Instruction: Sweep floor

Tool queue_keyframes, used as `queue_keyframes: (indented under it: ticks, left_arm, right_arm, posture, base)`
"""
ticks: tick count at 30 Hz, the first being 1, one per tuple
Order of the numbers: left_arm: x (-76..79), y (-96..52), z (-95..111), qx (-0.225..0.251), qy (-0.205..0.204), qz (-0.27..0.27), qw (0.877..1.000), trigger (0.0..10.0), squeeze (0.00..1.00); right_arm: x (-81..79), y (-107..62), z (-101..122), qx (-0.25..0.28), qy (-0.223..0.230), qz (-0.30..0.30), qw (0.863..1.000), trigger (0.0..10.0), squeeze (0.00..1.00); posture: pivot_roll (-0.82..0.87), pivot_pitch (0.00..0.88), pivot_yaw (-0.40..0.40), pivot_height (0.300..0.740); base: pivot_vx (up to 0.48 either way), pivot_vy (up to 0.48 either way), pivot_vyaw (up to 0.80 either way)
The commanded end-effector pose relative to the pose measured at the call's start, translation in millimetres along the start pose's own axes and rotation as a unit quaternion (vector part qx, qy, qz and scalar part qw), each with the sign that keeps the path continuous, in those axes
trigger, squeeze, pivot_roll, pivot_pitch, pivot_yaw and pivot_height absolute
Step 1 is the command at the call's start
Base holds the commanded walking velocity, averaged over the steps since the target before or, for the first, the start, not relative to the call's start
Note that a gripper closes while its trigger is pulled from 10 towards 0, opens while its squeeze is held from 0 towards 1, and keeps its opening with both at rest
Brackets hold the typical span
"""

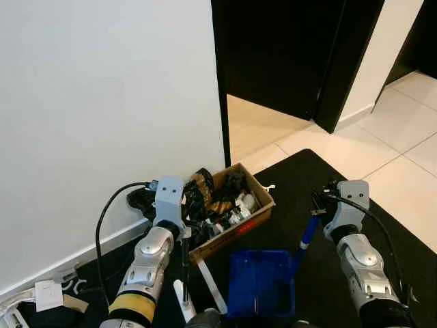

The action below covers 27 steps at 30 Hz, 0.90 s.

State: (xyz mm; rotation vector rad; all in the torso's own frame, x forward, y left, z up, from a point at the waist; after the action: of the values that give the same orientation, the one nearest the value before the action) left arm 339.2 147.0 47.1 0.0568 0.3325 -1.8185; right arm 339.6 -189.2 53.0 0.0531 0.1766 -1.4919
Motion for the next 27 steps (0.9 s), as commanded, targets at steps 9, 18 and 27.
queue_keyframes:
  ticks: [9,18,27]
  left_arm:
    - [-4.1,0.3,4.4,0.008,0.017,0.002,1.0,10.0,0.0]
    - [-3.9,1.0,5.1,0.008,0.017,0.004,1.0,10.0,0.0]
    - [-2.9,0.3,8.8,0.019,0.008,0.006,1.0,10.0,0.0]
  right_arm:
    - [-3.1,0.3,2.6,0.012,0.003,0.003,1.0,10.0,0.0]
    - [-3.1,0.6,2.6,0.012,0.003,0.003,1.0,10.0,0.0]
    - [-3.1,0.2,2.1,0.01,0.002,0.005,1.0,10.0,0.0]
  posture:
    - [0.09,0.055,0.061,0.74]
    - [0.09,0.055,0.06,0.74]
    - [0.09,0.054,0.057,0.74]
  base:
    - [0.0,0.0,0.0]
    - [0.0,0.0,0.0]
    - [0.0,0.0,0.0]
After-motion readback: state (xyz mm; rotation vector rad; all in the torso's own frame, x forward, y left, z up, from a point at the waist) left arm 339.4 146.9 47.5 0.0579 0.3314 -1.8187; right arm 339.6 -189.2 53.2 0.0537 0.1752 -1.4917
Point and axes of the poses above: a point about 5 cm out from each wrist's last joint towards the gripper, its own y axis pointing out of the wrist towards the gripper, its own z axis along the axis of the wrist's last joint, x = y × z, the point moved 5 cm from there along y, pointing out of the wrist towards the gripper, and after that the axes turned 11 degrees about y, right-handed, at the moved point
